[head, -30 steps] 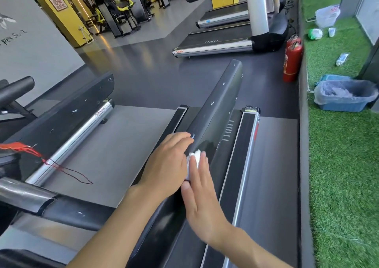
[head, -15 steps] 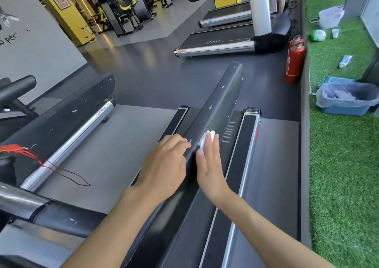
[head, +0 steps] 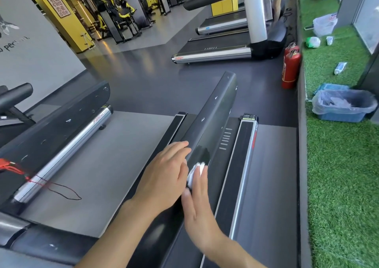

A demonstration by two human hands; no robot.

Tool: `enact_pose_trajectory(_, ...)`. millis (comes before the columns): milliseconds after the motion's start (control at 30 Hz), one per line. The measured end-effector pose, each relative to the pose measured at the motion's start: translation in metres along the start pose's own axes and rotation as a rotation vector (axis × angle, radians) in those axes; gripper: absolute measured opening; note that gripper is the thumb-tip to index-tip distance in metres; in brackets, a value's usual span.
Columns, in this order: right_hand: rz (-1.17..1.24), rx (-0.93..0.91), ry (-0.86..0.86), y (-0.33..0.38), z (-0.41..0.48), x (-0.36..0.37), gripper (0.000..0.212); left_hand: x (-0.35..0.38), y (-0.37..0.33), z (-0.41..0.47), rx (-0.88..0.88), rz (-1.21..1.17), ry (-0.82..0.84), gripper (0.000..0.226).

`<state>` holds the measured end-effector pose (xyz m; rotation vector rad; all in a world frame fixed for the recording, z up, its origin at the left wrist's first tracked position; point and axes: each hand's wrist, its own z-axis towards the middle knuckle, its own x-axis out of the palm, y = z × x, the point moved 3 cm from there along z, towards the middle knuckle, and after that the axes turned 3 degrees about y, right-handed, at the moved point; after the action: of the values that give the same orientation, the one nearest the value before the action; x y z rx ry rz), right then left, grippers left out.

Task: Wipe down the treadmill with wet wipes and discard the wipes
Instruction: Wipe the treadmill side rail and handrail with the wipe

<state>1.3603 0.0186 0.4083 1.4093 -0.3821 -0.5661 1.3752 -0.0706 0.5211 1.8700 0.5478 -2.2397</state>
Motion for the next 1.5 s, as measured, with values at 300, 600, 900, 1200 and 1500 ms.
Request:
enact_pose_trajectory(300, 0.211, 0.196, -0.065, -0.007, 0.032, -0.02, 0.058, 0.001, -0.001, -0.001, 0.008, 0.035, -0.002, 0.037)
enact_pose_trajectory(600, 0.361, 0.356, -0.05, -0.011, 0.042, -0.035, 0.054, 0.003, -0.001, 0.0, 0.027, 0.06, -0.023, 0.041)
enact_pose_trajectory(900, 0.15, 0.112, -0.019, 0.0, 0.02, -0.016, 0.056, 0.003, 0.003, 0.001, 0.021, 0.072, -0.006, 0.041)
enact_pose_trajectory(1200, -0.09, -0.088, -0.069, 0.005, 0.02, -0.013, 0.057, 0.004, 0.002, 0.001, 0.017, 0.093, 0.013, 0.045)
enact_pose_trajectory(1500, -0.155, -0.026, -0.148, 0.005, 0.074, -0.043, 0.053, 0.003, 0.0, 0.0, 0.011, 0.076, -0.008, 0.046)
